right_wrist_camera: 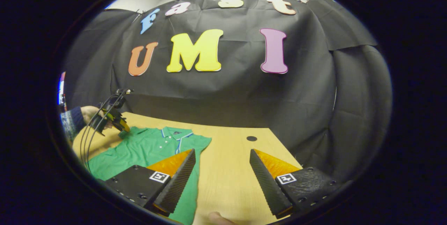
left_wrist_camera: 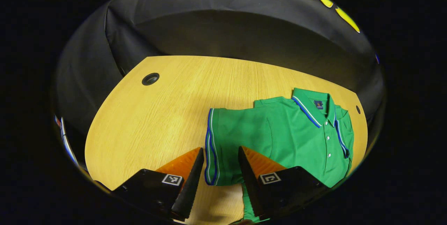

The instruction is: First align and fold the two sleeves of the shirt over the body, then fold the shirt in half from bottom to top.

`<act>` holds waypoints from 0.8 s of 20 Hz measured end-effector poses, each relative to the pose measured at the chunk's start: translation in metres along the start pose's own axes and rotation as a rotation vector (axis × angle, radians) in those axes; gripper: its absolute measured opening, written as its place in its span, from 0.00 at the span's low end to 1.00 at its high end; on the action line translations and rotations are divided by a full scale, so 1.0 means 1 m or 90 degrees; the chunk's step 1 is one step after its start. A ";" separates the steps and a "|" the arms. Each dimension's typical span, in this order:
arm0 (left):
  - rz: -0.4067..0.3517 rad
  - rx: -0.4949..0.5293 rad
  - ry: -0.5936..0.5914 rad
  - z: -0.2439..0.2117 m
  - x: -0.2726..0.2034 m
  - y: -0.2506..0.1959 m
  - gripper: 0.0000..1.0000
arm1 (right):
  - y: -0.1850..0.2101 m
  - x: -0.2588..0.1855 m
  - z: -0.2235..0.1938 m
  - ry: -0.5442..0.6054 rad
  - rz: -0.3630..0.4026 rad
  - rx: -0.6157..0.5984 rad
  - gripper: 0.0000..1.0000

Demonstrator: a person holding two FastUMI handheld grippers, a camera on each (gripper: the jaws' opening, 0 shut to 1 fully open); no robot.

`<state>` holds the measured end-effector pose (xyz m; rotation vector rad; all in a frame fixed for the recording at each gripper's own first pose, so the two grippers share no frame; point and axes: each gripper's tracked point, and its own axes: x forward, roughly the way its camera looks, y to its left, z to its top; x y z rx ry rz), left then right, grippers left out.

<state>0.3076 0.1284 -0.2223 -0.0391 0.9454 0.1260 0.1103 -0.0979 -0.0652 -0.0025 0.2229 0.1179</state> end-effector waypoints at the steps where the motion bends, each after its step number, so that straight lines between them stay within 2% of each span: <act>1: 0.006 0.001 0.005 -0.001 0.005 0.002 0.62 | -0.003 -0.001 -0.004 0.007 -0.004 0.003 0.95; 2: 0.011 -0.002 0.008 -0.002 0.009 0.001 0.63 | -0.005 -0.001 -0.009 0.015 -0.005 0.009 0.95; 3: 0.008 -0.013 0.004 0.001 0.009 0.000 0.43 | -0.006 -0.001 -0.012 0.021 -0.002 0.016 0.96; 4: 0.004 -0.024 -0.001 0.003 0.010 -0.002 0.41 | -0.007 0.000 -0.015 0.024 -0.001 0.020 0.98; 5: 0.002 -0.028 -0.004 0.005 0.011 -0.003 0.28 | -0.009 0.002 -0.016 0.025 -0.003 0.021 0.97; 9: 0.024 -0.020 0.001 0.008 0.001 -0.002 0.09 | -0.006 0.002 -0.020 0.026 0.003 0.021 0.95; 12: 0.043 0.003 -0.026 0.022 -0.016 -0.010 0.07 | -0.004 0.000 -0.024 0.028 0.007 0.018 0.95; 16: 0.035 0.046 -0.043 0.031 -0.034 -0.047 0.07 | -0.003 0.002 -0.029 0.032 0.012 0.028 0.95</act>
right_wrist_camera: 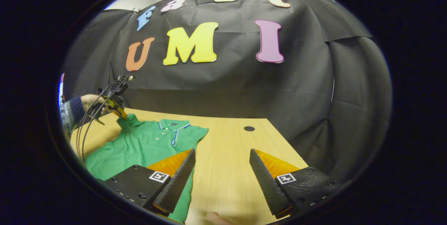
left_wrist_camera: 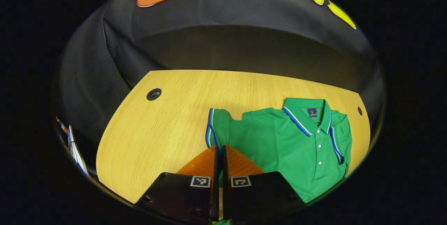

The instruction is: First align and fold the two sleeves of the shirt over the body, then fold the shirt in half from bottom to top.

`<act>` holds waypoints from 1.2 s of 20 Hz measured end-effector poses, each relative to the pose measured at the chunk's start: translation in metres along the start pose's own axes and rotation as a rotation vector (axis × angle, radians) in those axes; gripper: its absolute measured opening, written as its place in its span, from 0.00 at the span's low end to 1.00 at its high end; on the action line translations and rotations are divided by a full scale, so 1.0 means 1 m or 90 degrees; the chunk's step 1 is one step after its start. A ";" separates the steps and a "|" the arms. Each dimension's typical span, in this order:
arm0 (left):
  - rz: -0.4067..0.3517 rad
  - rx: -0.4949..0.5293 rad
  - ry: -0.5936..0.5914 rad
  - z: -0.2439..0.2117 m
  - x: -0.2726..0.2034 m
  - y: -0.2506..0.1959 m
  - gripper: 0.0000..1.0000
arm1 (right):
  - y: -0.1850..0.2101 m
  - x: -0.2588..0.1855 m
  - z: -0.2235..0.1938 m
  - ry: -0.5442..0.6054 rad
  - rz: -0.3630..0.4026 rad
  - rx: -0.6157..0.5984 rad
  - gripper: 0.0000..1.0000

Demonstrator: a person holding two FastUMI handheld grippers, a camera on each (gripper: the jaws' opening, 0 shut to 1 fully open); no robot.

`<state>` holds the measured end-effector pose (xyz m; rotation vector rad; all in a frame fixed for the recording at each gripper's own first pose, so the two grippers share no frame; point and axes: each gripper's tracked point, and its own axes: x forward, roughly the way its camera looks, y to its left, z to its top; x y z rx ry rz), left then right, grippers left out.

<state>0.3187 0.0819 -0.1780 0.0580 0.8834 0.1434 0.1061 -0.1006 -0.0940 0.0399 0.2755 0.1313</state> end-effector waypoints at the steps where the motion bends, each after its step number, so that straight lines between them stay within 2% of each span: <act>1: 0.002 0.015 -0.001 0.000 -0.001 -0.009 0.07 | 0.000 0.000 -0.002 0.001 -0.002 0.001 0.95; 3: -0.006 0.041 0.007 -0.003 0.000 -0.029 0.07 | -0.001 0.000 -0.005 0.005 -0.001 0.001 0.95; 5: -0.050 0.040 0.015 -0.009 -0.001 -0.061 0.07 | -0.002 -0.002 -0.008 0.008 -0.001 -0.001 0.95; 6: -0.075 0.033 0.013 -0.010 -0.002 -0.077 0.13 | -0.003 -0.003 -0.009 0.009 -0.002 -0.003 0.95; 7: -0.095 0.033 0.008 -0.009 -0.005 -0.088 0.08 | -0.006 -0.005 -0.011 0.011 -0.004 -0.003 0.95; 8: -0.098 0.037 0.003 -0.009 -0.008 -0.092 0.09 | -0.008 -0.008 -0.014 0.013 -0.006 -0.003 0.95; 10: -0.100 0.042 -0.011 -0.005 -0.018 -0.098 0.17 | -0.010 -0.013 -0.016 0.016 -0.009 0.001 0.95; 12: -0.103 0.029 -0.032 -0.001 -0.029 -0.103 0.60 | -0.013 -0.017 -0.018 0.018 -0.012 0.004 0.97; 13: -0.105 0.020 -0.040 0.000 -0.037 -0.102 0.82 | -0.014 -0.019 -0.018 0.019 -0.015 0.004 0.94; 14: -0.107 0.013 -0.049 0.000 -0.045 -0.100 0.85 | -0.014 -0.024 -0.019 0.018 -0.017 0.003 0.95; 17: -0.103 0.010 -0.094 -0.001 -0.075 -0.090 0.86 | -0.010 -0.040 -0.015 0.006 -0.024 -0.008 0.95; 21: -0.110 0.006 -0.169 -0.011 -0.130 -0.077 0.96 | 0.006 -0.074 -0.007 -0.030 -0.026 -0.018 0.95; 24: -0.130 0.010 -0.235 -0.035 -0.180 -0.071 0.97 | 0.020 -0.100 -0.014 -0.040 -0.031 -0.001 0.95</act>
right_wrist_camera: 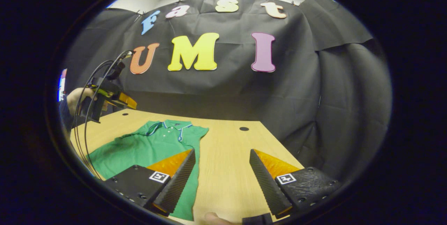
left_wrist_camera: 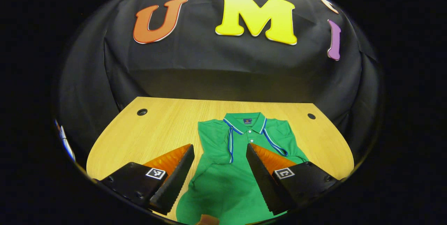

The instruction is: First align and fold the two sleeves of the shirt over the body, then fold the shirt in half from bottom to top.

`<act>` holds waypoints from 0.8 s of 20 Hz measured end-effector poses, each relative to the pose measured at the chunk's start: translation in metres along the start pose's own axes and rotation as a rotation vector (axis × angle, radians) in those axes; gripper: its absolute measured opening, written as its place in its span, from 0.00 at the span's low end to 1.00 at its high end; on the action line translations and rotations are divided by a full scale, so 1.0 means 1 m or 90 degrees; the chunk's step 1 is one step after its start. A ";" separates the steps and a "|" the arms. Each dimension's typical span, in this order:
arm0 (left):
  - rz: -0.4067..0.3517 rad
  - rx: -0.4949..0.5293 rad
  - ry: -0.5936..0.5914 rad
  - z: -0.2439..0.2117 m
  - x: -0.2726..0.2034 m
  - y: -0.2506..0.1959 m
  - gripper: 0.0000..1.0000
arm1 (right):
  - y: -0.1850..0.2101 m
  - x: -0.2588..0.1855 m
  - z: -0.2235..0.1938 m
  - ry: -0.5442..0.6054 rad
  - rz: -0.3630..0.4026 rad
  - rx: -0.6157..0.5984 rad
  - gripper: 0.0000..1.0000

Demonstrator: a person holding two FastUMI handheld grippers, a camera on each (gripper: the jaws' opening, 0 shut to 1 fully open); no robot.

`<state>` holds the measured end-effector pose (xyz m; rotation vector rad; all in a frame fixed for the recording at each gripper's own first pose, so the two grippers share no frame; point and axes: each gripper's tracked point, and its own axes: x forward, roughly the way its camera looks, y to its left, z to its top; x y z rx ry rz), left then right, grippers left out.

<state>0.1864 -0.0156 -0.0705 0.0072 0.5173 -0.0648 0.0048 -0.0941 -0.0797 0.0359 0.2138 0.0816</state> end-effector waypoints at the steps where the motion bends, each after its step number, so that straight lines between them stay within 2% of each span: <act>1: -0.004 0.010 -0.018 -0.005 -0.018 -0.002 0.97 | 0.005 -0.009 -0.002 0.000 0.000 0.010 0.95; 5: 0.005 0.053 -0.088 -0.032 -0.090 -0.001 0.96 | 0.016 -0.045 -0.009 -0.004 -0.002 0.030 0.95; 8: 0.009 0.051 -0.105 -0.062 -0.136 0.005 0.96 | 0.025 -0.070 -0.014 -0.007 0.007 0.026 0.97; 12: -0.004 0.000 -0.093 -0.109 -0.171 0.022 0.96 | 0.027 -0.085 -0.026 -0.025 -0.005 -0.003 0.97; 16: 0.031 0.000 -0.062 -0.165 -0.174 0.062 0.97 | 0.043 -0.068 -0.061 0.020 0.016 -0.022 0.95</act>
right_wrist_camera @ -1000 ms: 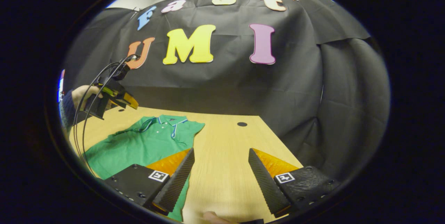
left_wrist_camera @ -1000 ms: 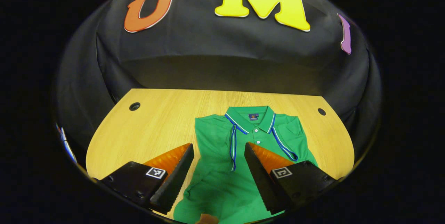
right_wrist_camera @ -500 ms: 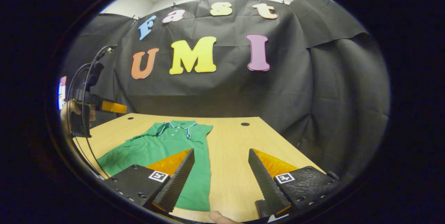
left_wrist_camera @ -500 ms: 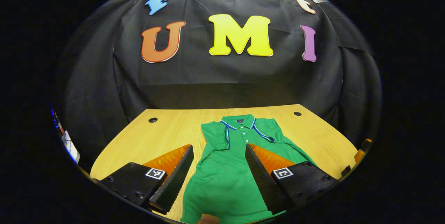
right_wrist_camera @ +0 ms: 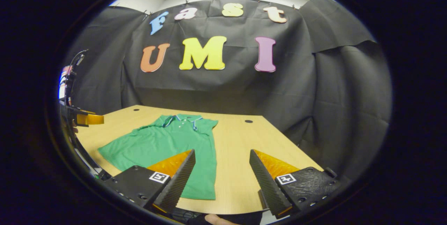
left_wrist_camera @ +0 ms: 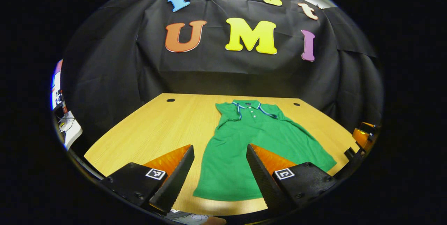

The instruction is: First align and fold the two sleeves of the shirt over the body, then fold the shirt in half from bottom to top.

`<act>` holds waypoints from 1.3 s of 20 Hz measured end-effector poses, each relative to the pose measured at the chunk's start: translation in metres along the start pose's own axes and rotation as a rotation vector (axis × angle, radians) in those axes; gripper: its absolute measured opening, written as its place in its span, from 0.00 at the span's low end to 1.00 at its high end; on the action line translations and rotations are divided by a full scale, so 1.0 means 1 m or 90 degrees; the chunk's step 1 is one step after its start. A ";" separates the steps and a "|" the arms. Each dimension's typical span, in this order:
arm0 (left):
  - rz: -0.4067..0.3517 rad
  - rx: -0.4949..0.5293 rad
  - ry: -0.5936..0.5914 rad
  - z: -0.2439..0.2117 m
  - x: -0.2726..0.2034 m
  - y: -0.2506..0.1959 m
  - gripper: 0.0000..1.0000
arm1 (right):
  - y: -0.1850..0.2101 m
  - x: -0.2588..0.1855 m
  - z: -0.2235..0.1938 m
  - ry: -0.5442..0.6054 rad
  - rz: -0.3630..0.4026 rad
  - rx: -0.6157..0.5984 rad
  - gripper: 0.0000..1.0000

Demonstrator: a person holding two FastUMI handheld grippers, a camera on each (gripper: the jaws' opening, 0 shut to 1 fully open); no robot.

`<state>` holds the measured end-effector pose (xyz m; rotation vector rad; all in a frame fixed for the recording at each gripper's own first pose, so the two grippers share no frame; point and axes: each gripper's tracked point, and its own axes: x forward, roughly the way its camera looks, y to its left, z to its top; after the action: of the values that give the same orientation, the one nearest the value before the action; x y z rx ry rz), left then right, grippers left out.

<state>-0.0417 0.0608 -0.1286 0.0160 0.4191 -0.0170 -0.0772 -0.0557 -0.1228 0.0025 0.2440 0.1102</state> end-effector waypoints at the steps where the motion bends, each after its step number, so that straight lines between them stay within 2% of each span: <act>1: 0.003 -0.010 0.015 -0.014 0.002 0.005 0.98 | 0.006 0.005 -0.009 0.016 0.009 -0.001 0.95; 5: -0.028 -0.057 0.082 -0.062 0.012 0.004 0.98 | 0.019 0.020 -0.040 0.066 0.011 -0.005 0.98; 6: -0.034 -0.058 0.095 -0.068 0.013 0.001 0.98 | 0.020 0.023 -0.048 0.075 0.008 -0.010 0.95; 11: -0.057 -0.034 0.095 -0.074 0.015 -0.019 0.98 | 0.032 0.027 -0.063 0.100 0.017 -0.011 0.98; 15: -0.020 -0.033 0.107 -0.081 0.022 -0.005 0.96 | 0.038 0.032 -0.079 0.131 0.030 0.007 0.95; 17: -0.022 -0.051 0.131 -0.093 0.022 -0.004 0.96 | 0.041 0.034 -0.089 0.157 0.042 0.023 0.95; 18: -0.022 -0.052 0.120 -0.088 0.022 -0.003 0.96 | 0.040 0.036 -0.094 0.169 0.040 0.027 0.99; 21: -0.013 -0.046 0.124 -0.091 0.024 -0.001 0.86 | 0.038 0.040 -0.102 0.189 0.032 0.032 0.94; 22: -0.010 -0.048 0.119 -0.089 0.023 0.002 0.83 | 0.038 0.040 -0.108 0.204 0.032 0.028 0.91; 25: -0.004 -0.046 0.121 -0.093 0.022 0.006 0.67 | 0.041 0.041 -0.107 0.206 0.039 0.050 0.76; 26: -0.009 -0.047 0.118 -0.091 0.022 0.005 0.63 | 0.042 0.041 -0.107 0.206 0.040 0.046 0.75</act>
<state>-0.0588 0.0674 -0.2210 -0.0586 0.6051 -0.0136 -0.0677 -0.0108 -0.2359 0.0648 0.5711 0.1652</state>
